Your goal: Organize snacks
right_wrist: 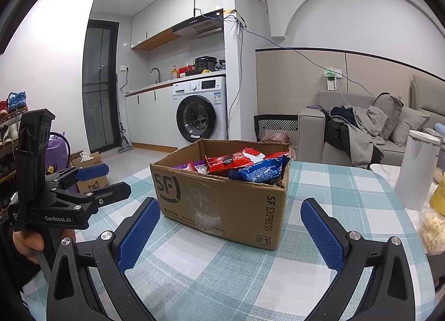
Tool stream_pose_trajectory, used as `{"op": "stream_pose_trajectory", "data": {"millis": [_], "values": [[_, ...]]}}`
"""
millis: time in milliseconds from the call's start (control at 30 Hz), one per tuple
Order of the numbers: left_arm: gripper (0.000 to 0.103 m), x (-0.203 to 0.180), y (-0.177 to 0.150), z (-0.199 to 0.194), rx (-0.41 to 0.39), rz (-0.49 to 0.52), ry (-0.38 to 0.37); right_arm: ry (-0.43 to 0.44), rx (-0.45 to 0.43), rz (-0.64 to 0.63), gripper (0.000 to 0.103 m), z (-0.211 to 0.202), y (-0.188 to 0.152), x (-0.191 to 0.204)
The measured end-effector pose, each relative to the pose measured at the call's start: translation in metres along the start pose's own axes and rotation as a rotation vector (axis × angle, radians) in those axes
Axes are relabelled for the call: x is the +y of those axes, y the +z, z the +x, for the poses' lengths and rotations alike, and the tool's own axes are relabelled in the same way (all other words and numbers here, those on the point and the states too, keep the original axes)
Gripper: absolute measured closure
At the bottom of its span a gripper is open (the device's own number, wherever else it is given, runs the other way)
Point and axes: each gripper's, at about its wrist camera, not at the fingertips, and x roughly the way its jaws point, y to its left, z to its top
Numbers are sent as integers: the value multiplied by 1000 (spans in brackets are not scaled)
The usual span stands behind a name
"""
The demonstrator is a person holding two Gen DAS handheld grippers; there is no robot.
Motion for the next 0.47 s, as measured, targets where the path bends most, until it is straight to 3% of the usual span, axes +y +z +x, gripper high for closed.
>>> {"op": "stream_pose_trajectory", "data": {"millis": [467], "values": [[1,-3,-1,-2,-5,-1,-5,0,-1,1,0,0,0,0]]}}
